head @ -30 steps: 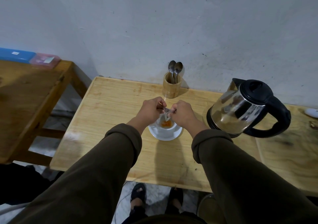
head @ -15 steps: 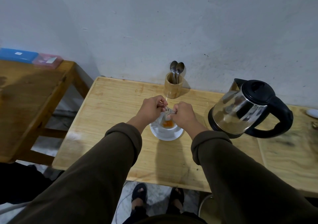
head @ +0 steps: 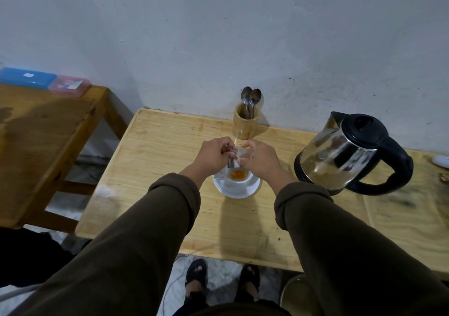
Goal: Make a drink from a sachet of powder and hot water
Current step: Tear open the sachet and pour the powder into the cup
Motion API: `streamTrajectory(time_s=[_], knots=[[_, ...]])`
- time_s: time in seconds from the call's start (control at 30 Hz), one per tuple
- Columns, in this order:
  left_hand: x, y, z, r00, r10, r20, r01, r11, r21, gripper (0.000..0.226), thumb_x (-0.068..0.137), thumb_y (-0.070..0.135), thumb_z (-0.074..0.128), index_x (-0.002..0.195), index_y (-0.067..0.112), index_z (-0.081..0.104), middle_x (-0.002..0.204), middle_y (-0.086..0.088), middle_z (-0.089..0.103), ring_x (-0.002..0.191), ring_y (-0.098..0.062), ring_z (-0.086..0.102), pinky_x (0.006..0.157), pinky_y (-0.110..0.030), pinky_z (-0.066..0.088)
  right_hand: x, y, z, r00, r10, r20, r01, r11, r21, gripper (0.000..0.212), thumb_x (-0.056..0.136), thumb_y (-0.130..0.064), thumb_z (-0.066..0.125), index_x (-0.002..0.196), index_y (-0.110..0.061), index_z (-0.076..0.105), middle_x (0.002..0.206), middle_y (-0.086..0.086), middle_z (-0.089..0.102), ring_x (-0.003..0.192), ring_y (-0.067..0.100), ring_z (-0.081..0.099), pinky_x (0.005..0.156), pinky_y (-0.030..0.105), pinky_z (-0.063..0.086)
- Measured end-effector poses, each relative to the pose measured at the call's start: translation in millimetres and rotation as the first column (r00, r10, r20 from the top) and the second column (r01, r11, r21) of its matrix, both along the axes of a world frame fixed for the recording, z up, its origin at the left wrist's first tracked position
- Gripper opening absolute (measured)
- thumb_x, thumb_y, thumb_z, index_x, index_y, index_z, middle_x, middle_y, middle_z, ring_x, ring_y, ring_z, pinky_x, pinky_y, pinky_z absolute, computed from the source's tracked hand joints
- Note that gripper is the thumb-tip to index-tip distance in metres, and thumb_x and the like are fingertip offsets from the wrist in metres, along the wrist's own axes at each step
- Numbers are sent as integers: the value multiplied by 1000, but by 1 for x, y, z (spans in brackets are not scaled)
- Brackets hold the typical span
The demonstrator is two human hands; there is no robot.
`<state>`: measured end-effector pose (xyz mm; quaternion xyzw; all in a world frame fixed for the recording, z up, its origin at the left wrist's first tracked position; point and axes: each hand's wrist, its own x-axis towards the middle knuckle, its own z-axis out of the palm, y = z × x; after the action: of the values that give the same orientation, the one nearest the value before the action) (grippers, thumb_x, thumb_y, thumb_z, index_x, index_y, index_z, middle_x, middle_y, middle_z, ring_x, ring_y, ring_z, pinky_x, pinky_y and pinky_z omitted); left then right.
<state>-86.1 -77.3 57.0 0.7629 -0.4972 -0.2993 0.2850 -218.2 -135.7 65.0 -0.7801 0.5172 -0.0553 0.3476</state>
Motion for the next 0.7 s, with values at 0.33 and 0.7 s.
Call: streamTrajectory(time_s=[0.33, 0.7], knots=[[-2, 0, 1, 994, 71, -78, -76, 995, -61, 12, 85, 18, 65, 96, 15, 68, 94, 1, 66, 84, -13, 53, 72, -21, 39, -4, -6, 6, 986, 51, -159, -73, 989, -132, 32, 87, -26, 59, 58, -18, 47, 103, 8, 52, 104, 25, 44, 82, 34, 39], [12, 7, 9, 977, 198, -73, -208, 961, -180, 12, 88, 20, 61, 85, 9, 65, 84, -1, 64, 74, -14, 55, 70, -23, 43, 21, -15, 22, 999, 32, 9, -30, 981, -191, 48, 80, -31, 70, 123, -19, 54, 133, 8, 47, 127, 26, 43, 104, 41, 40]])
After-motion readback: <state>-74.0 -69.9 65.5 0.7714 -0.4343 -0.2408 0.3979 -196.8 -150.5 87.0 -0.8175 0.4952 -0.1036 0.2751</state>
